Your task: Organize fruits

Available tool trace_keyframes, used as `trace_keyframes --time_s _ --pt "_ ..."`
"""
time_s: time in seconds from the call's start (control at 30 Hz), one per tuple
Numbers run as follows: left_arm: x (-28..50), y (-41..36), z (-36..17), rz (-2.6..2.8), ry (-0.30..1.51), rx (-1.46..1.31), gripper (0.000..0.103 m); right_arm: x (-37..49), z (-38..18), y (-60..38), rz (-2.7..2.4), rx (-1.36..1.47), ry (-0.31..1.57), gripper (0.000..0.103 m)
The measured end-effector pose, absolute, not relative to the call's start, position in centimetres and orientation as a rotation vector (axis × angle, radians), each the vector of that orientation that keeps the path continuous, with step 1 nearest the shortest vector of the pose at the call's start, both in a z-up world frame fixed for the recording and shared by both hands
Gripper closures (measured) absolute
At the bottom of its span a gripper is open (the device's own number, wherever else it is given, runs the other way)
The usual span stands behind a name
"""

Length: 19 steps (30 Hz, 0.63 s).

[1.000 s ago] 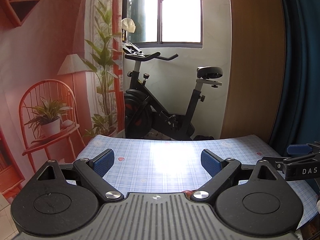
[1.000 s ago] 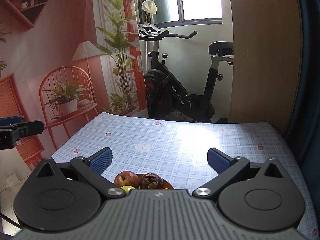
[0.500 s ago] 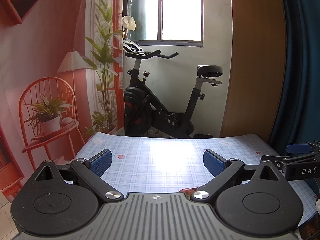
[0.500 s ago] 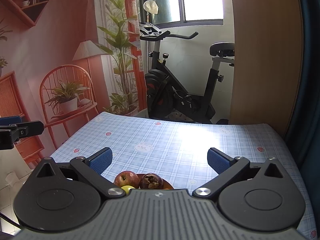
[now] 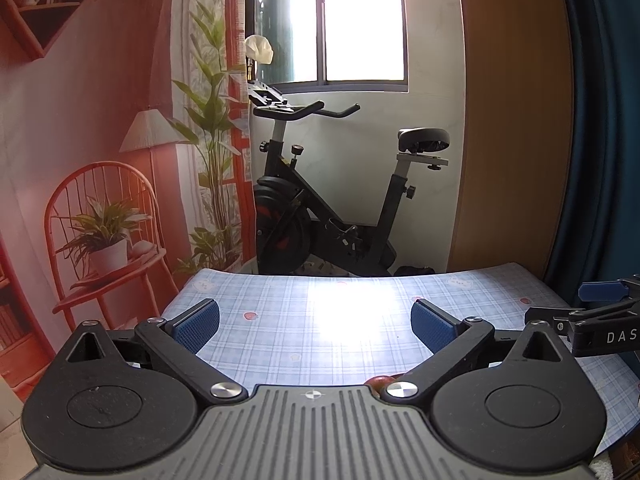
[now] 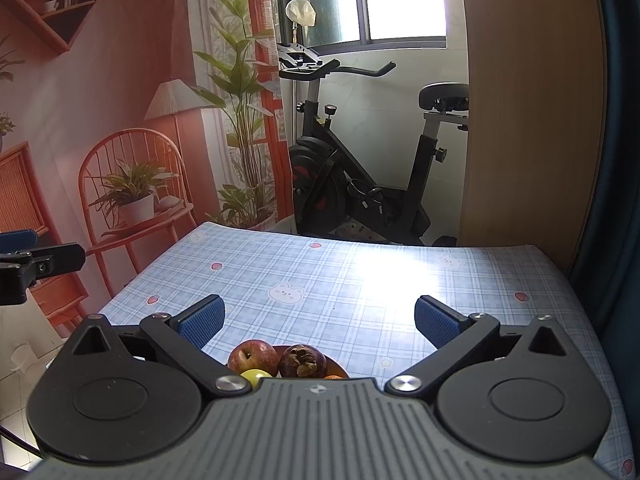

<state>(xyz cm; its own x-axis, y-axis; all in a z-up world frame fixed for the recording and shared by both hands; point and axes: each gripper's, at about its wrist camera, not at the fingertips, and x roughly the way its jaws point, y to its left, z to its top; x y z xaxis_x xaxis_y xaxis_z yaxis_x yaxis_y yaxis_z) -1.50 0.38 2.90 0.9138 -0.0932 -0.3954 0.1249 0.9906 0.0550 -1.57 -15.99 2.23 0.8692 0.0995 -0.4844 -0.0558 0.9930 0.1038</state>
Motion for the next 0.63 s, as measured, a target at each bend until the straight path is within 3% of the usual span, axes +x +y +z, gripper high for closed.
trace_keyframes --time_s 0.63 --pt "-1.51 0.86 2.95 -0.118 0.403 0.051 0.0 -1.63 1.91 -16.01 0.075 0.093 0.516 0.0"
